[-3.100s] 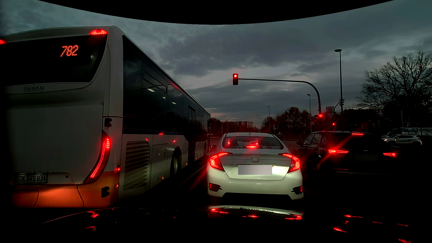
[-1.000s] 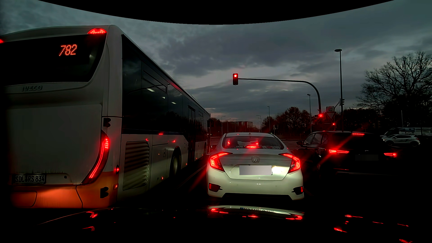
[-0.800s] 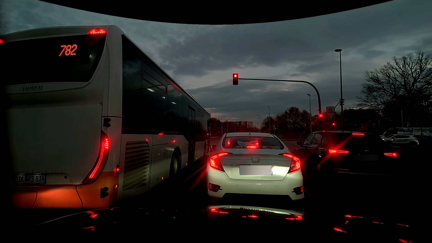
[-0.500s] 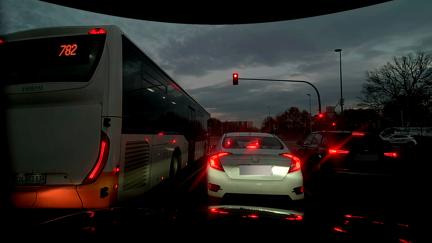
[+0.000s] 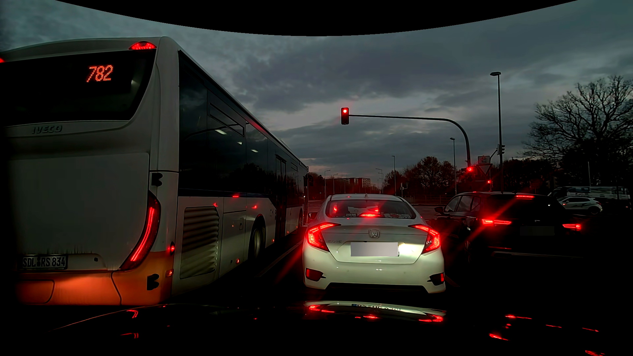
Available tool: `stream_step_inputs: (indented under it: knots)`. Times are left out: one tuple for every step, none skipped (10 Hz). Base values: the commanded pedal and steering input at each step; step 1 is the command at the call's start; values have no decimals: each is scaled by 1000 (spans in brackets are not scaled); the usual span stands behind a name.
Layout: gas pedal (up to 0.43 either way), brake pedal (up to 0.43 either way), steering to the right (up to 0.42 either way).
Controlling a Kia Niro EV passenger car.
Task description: Follow the waypoints while adhering to traffic rules and regulations
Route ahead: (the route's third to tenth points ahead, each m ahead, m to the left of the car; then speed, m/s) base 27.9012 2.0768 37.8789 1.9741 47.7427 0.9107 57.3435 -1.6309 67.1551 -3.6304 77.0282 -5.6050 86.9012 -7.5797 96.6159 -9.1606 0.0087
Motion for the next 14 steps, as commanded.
stream_step_inputs:
  knots:
    - [0,366,14]
    - [0,366,14]
    - [0,366,14]
    - [0,366,14]
    - [0,366,14]
    - [0,366,14]
    - [0,366,14]
    - [0,366,14]
    - [0,366,14]
    - [0,366,14]
    - [0,366,14]
    - [0,366,14]
    - [0,366,14]
    - [0,366,14]
